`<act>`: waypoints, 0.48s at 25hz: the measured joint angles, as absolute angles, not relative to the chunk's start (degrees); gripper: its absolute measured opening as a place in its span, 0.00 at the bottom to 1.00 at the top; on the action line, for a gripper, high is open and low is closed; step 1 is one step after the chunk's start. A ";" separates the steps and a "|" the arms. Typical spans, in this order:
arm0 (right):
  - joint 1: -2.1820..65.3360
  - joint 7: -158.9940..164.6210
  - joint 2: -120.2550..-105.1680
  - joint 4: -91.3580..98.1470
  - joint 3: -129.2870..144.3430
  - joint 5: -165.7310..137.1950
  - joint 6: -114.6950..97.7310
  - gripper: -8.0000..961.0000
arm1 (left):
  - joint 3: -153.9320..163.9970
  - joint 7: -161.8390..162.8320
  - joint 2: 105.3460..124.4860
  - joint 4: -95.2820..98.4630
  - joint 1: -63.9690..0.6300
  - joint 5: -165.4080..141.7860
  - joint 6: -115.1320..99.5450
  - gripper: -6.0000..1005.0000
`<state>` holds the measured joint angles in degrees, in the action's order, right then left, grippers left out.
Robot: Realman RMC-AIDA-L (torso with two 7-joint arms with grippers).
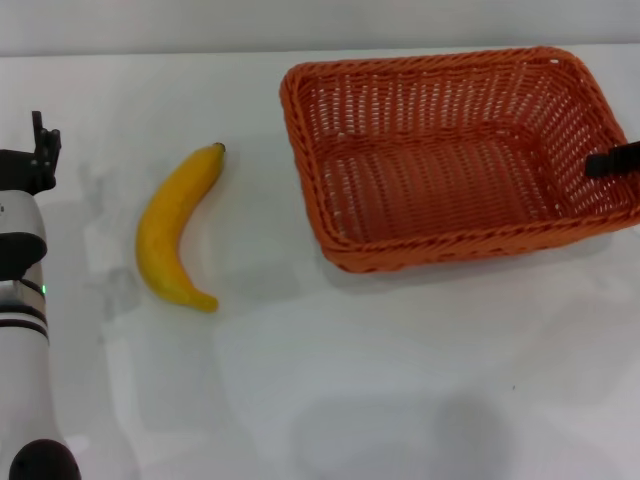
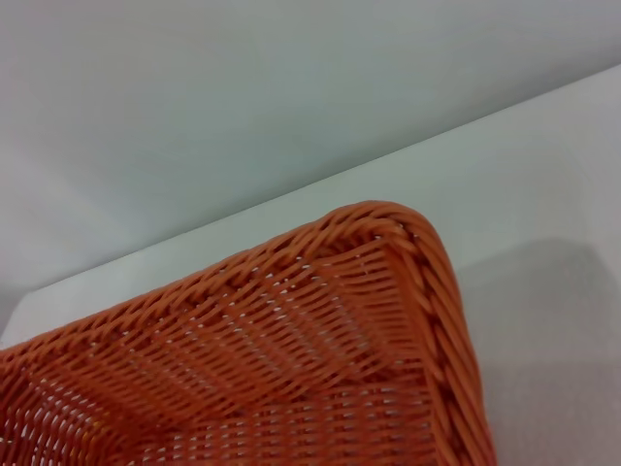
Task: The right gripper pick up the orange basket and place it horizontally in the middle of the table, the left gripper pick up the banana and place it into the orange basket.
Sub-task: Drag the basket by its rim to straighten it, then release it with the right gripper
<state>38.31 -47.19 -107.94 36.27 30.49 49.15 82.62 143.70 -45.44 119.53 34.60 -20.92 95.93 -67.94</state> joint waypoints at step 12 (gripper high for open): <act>36.77 -47.17 -108.79 36.30 30.57 49.15 80.33 0.20 | 143.70 -45.28 119.53 34.54 -20.71 95.88 -67.94 0.88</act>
